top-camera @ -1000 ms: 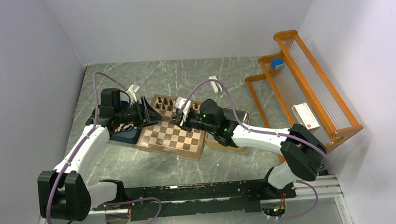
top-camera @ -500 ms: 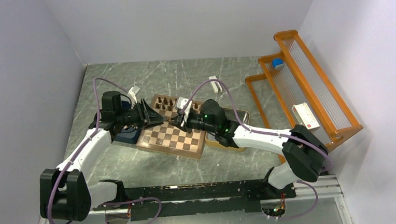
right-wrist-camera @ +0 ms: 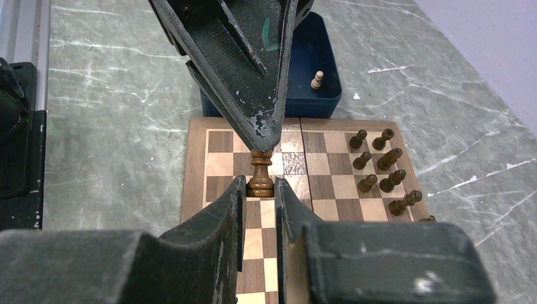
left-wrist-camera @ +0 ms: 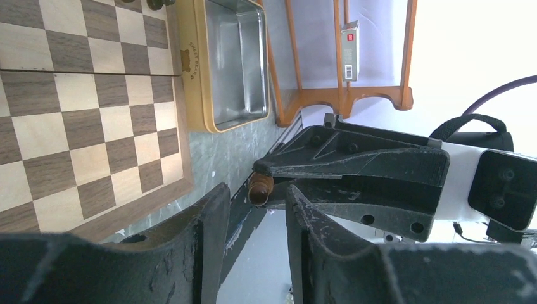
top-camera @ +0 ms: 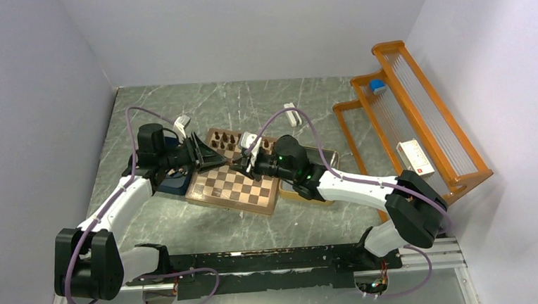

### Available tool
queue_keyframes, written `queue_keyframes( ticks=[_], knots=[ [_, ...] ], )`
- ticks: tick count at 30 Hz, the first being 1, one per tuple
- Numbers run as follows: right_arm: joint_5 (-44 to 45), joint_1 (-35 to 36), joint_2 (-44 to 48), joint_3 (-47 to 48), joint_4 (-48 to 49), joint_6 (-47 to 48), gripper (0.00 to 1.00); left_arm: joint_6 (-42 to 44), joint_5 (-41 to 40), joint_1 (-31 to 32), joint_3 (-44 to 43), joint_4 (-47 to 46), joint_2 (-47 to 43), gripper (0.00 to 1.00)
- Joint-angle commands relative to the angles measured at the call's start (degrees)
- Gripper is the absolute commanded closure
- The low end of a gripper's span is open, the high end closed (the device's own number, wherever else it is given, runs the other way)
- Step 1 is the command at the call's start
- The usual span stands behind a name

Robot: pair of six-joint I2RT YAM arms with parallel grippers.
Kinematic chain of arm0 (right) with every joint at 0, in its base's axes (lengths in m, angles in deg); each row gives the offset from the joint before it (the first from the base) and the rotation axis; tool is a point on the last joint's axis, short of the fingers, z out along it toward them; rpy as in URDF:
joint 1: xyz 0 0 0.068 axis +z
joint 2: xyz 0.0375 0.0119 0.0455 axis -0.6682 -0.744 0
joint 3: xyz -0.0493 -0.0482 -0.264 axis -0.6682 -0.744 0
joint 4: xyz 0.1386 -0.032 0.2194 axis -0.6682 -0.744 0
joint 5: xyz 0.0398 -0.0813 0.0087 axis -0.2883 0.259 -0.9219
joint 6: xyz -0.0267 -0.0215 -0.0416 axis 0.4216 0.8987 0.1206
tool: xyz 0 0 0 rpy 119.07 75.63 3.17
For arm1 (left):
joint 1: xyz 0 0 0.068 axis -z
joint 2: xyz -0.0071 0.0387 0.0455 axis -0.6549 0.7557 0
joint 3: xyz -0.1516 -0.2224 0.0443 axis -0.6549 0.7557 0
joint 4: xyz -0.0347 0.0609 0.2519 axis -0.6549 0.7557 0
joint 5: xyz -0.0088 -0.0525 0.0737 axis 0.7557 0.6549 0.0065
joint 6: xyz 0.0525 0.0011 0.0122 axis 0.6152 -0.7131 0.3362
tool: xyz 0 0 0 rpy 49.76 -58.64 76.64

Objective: Set up the chess pieces on the board
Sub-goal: Place the chess piece on the chessboard.

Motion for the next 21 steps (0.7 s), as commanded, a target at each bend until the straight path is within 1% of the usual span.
queue_keyframes(
  ticks=[1, 4, 7, 10, 13, 16, 19, 21],
  knots=[
    [-0.73, 0.19, 1.25, -0.34, 1.27, -0.04, 0.89, -1.03, 1.74, 0.75, 0.30, -2.15, 0.58, 0.58],
    [-0.74, 0.20, 1.27, -0.48, 1.61, -0.08, 0.89, -1.26, 1.62, 1.25, 0.19, -2.15, 1.15, 0.59],
    [-0.56, 0.19, 1.09, -0.41, 1.53, -0.08, 0.89, -3.11, 2.51, 1.63, 0.84, -4.19, 1.68, 0.62],
    [-0.48, 0.18, 1.17, -0.67, 1.86, -0.08, 0.88, -1.89, 2.34, 2.15, 0.00, -2.40, 2.06, 0.65],
    [-0.33, 0.22, 0.88, -0.69, 1.55, 0.08, 0.88, -1.69, 2.15, 2.21, -0.09, -2.24, 1.90, 0.71],
    [-0.01, 0.24, 0.49, -0.69, 1.16, 0.14, 0.88, -2.66, 2.36, 2.22, 0.45, -3.75, 1.85, 0.83],
    [0.54, 0.22, 0.06, -0.27, 0.56, -0.20, 0.83, -1.68, 2.00, 2.21, -0.04, -3.24, 2.06, 0.89],
    [0.85, 0.21, 0.01, 0.18, -0.41, -0.42, 0.74, 2.92, 0.23, 2.30, -2.62, 1.16, 2.43, 0.91]
  ],
)
